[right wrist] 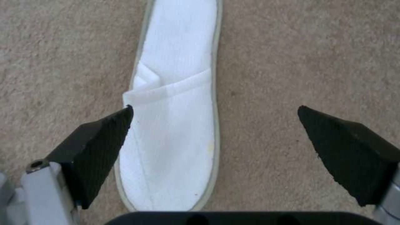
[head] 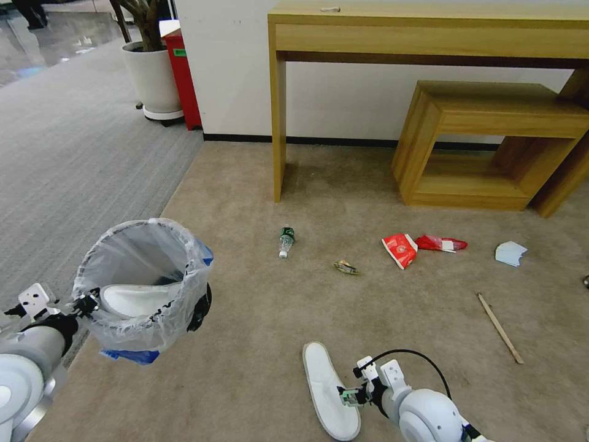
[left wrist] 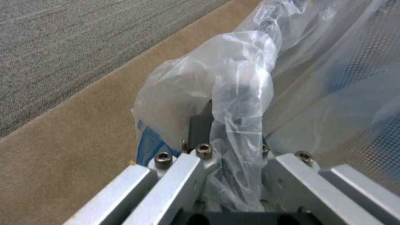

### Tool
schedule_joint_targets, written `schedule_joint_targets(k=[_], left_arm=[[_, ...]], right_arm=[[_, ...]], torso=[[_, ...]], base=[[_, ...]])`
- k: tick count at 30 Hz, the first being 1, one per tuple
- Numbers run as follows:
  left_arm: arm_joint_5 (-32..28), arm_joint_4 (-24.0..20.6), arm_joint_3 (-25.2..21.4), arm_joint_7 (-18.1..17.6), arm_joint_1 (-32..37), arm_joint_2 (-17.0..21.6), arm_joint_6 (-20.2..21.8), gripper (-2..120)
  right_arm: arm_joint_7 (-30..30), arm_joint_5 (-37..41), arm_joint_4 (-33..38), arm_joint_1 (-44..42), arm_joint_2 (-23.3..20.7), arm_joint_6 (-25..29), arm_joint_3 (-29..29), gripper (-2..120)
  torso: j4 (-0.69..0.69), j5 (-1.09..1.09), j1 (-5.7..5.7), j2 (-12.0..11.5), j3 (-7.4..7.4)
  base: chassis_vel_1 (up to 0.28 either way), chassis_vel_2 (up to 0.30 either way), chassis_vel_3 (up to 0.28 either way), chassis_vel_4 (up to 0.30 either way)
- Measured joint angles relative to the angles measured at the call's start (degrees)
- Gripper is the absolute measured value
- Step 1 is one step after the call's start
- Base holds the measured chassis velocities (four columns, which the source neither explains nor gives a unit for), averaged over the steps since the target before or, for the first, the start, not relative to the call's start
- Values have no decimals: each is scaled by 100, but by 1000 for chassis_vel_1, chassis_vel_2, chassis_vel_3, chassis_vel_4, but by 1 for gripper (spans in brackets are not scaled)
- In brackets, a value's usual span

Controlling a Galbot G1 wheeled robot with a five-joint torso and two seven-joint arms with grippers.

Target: Pick up the trash bin and place the garbage on the floor into it.

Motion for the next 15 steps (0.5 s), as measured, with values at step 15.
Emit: schedule_joint_targets(k=[15], left_arm=[[120,-59,76,1,56,-9,0,0]], right_arm=[[210,178,-511,326,267,23,-378,100]], torso=[[0,1,0,0,0]], base=[[0,0,0,0]])
